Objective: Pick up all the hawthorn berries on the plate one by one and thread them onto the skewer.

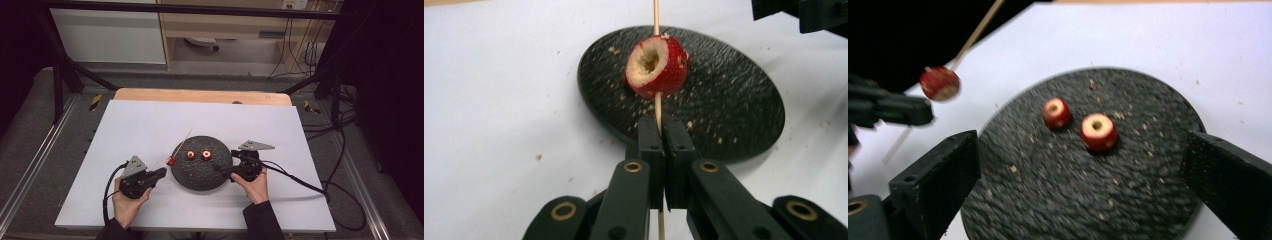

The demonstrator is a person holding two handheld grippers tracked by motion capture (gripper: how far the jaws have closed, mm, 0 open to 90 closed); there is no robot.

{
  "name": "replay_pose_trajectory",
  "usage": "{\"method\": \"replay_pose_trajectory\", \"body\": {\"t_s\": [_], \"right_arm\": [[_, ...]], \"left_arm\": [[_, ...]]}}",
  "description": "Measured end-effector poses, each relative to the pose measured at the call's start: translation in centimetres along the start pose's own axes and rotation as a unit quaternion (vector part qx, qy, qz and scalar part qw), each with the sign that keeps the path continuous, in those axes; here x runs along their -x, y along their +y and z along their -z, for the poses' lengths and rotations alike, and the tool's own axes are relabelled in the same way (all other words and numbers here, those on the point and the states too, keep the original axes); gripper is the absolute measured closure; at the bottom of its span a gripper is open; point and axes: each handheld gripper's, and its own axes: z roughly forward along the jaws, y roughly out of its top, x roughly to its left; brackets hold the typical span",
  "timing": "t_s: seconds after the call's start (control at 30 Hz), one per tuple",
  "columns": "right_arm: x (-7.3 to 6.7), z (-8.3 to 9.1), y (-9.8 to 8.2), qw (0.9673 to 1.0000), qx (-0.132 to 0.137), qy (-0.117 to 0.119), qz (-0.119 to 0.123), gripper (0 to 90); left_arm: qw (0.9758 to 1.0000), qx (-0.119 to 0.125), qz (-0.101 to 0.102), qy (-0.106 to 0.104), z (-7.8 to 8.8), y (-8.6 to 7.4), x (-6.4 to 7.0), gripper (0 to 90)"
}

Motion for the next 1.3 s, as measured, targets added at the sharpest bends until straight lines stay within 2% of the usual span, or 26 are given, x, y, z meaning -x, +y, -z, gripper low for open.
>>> {"method": "replay_pose_trajectory", "body": {"t_s": [0.03,0.17,0.37,0.53,0.6,0.83,0.93,1.1,1.23,1.3], "right_arm": [[0.0,0.0,0.0,1.0000,0.000,0.000,0.000,3.3],[0.2,0.0,0.0,0.9991,-0.037,-0.010,0.019,2.9],[0.5,-0.2,0.3,0.9956,-0.082,-0.022,0.041,4.4],[0.1,-1.1,1.3,0.9884,-0.126,-0.033,0.077,4.8],[-0.1,-1.5,1.8,0.9871,-0.135,-0.032,0.080,5.1],[-0.4,-2.9,3.4,0.9779,-0.171,-0.048,0.110,5.6],[-0.5,-3.5,4.3,0.9730,-0.188,-0.049,0.125,6.1],[-0.7,-4.6,5.6,0.9676,-0.207,-0.047,0.137,7.8],[-0.8,-5.7,6.2,0.9601,-0.231,-0.047,0.151,9.6],[-0.8,-6.4,6.3,0.9575,-0.241,-0.042,0.153,11.2]], "left_arm": [[1.0000,-0.002,0.000,0.000,0.2,-0.2,-0.1,88.2],[0.9999,-0.012,0.000,0.001,1.0,-1.0,-0.9,88.2],[0.9997,-0.024,-0.003,0.004,1.5,-1.9,-1.6,88.2],[0.9996,-0.028,-0.001,0.001,2.1,-2.6,-2.1,88.2],[0.9996,-0.027,0.000,0.001,2.3,-2.6,-2.2,88.2],[0.9996,-0.027,-0.003,-0.001,2.6,-2.9,-2.2,88.2],[0.9996,-0.028,-0.005,-0.001,2.6,-2.9,-2.2,88.2],[0.9997,-0.026,-0.004,-0.001,2.6,-2.9,-2.3,88.1],[0.9996,-0.026,-0.006,-0.001,2.6,-2.9,-2.3,88.2],[0.9997,-0.025,-0.004,-0.001,2.7,-2.9,-2.3,88.2]]}}
